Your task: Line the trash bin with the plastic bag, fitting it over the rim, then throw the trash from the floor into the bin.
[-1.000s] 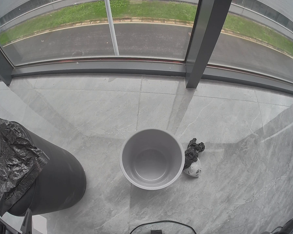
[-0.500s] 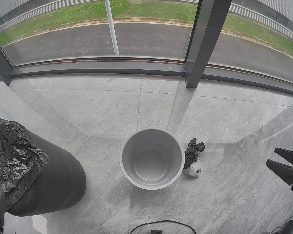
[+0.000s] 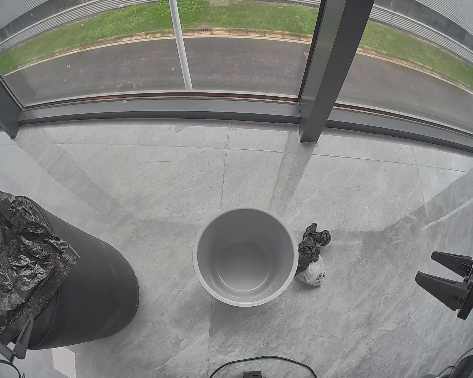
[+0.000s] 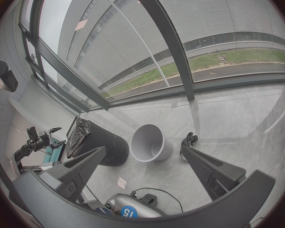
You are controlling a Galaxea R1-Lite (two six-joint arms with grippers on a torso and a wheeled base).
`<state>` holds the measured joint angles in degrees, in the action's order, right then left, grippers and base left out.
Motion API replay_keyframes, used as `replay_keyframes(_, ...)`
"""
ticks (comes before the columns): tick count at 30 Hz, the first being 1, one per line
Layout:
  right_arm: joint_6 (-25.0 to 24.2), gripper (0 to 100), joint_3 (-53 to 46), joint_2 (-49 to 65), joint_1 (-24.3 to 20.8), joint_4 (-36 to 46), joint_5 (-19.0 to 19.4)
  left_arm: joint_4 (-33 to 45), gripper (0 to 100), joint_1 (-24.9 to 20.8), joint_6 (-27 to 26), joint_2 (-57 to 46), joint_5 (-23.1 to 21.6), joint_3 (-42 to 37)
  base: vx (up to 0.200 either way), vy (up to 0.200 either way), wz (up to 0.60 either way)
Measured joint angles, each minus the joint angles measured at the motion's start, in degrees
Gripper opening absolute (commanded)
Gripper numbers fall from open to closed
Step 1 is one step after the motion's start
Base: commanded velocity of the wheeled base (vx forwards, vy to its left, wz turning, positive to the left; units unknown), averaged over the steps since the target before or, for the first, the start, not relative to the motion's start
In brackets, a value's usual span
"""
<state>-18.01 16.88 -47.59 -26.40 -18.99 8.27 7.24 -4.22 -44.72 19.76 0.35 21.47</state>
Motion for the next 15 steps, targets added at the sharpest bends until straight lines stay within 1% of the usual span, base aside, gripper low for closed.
replay_keyframes(2,-0.13,100,-0.43,-0.15,-0.16,-0.18,-0.01,0.11,100,-0.02,-5.29,1.12,1.21,-0.74,0.000,0.000,0.00)
replay_keyframes(6,-0.27,100,-1.10,-0.33,-0.30,-0.35,-0.01,0.11,100,-0.02,-11.95,1.84,3.01,-2.12,0.000,0.000,0.00)
replay_keyframes(9,-0.35,100,-1.48,-0.43,-0.38,-0.41,-0.01,0.12,100,0.32,-15.09,1.34,4.66,-3.56,0.000,0.000,0.00)
replay_keyframes(12,-0.38,100,-1.67,-0.52,-0.44,-0.41,-0.04,0.06,100,1.24,-18.10,0.50,5.39,-4.99,0.000,0.000,0.00)
replay_keyframes(15,-0.44,100,-1.78,-0.63,-0.46,-0.44,-0.04,0.00,100,2.66,-18.83,-0.17,5.61,-6.14,0.000,0.000,0.00)
